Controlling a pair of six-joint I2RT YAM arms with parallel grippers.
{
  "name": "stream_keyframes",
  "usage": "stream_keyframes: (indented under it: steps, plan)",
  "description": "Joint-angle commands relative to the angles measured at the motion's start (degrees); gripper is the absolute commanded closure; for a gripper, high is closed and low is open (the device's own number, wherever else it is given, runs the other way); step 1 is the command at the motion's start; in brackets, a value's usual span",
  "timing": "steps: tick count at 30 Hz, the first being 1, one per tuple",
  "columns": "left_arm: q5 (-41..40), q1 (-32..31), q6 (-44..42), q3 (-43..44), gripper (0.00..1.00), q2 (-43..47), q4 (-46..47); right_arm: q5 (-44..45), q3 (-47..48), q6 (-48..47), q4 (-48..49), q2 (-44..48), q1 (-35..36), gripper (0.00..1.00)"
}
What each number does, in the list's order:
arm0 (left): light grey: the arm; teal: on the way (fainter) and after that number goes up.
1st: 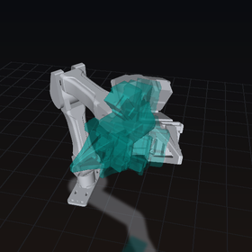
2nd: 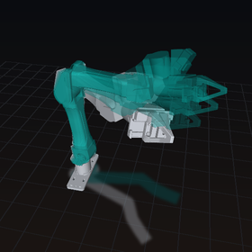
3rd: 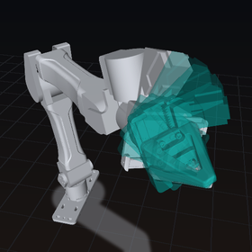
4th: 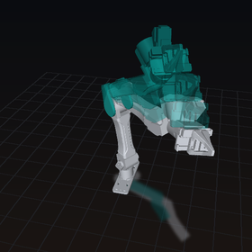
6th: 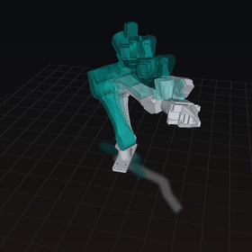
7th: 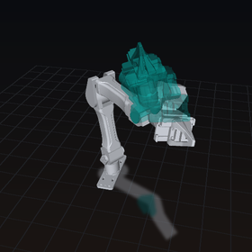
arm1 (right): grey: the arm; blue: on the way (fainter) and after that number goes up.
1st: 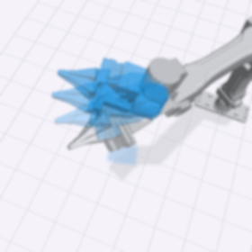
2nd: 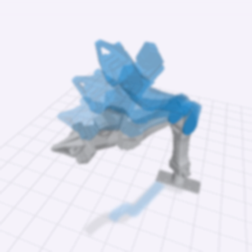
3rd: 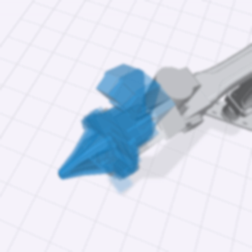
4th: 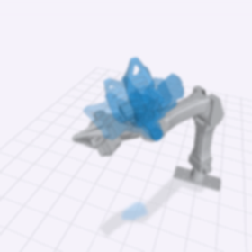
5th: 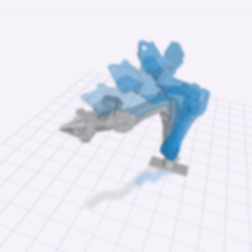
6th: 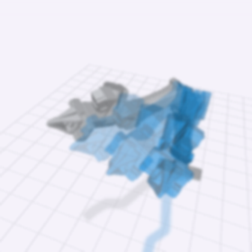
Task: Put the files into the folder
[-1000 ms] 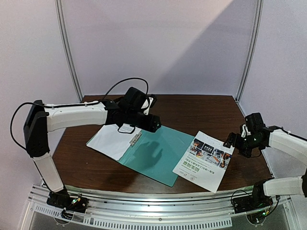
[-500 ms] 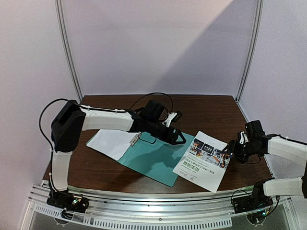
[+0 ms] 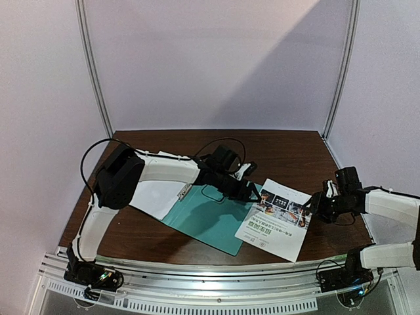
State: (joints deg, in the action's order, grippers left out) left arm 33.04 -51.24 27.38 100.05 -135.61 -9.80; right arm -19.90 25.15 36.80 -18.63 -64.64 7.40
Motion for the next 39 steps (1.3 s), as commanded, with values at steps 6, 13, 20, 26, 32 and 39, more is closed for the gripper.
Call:
stream_keyframes:
  steps: [6,13,20,26,32,39]
  plan:
    - [-0.5,-2.3,3.6,2.5,0.37,-3.2,-3.7,-2.2,-2.9,0.4,-0.4,-2.4,-0.2,0.46]
    - [-3.7,-2.8,9.8,1.6,0.40,-3.6,-1.5,-3.8,-4.3,0.8,1.3,-2.3,-0.2,0.50]
    - [-7.7,-2.9,13.2,0.2,0.44,-1.7,-0.6,-4.2,-5.4,1.0,2.0,-2.2,-0.2,0.52]
    - [-17.3,-2.9,11.9,1.7,0.41,0.3,-4.3,-4.0,-5.5,0.6,2.1,-2.0,-0.2,0.53]
    - [-20.9,-3.7,11.9,2.1,0.41,0.3,-2.3,-4.7,-6.1,0.6,3.6,-2.5,-0.2,0.54]
    - [-19.3,-4.1,13.2,7.5,0.42,-4.4,-5.0,-5.5,-6.5,0.9,5.5,-3.9,-0.2,0.56]
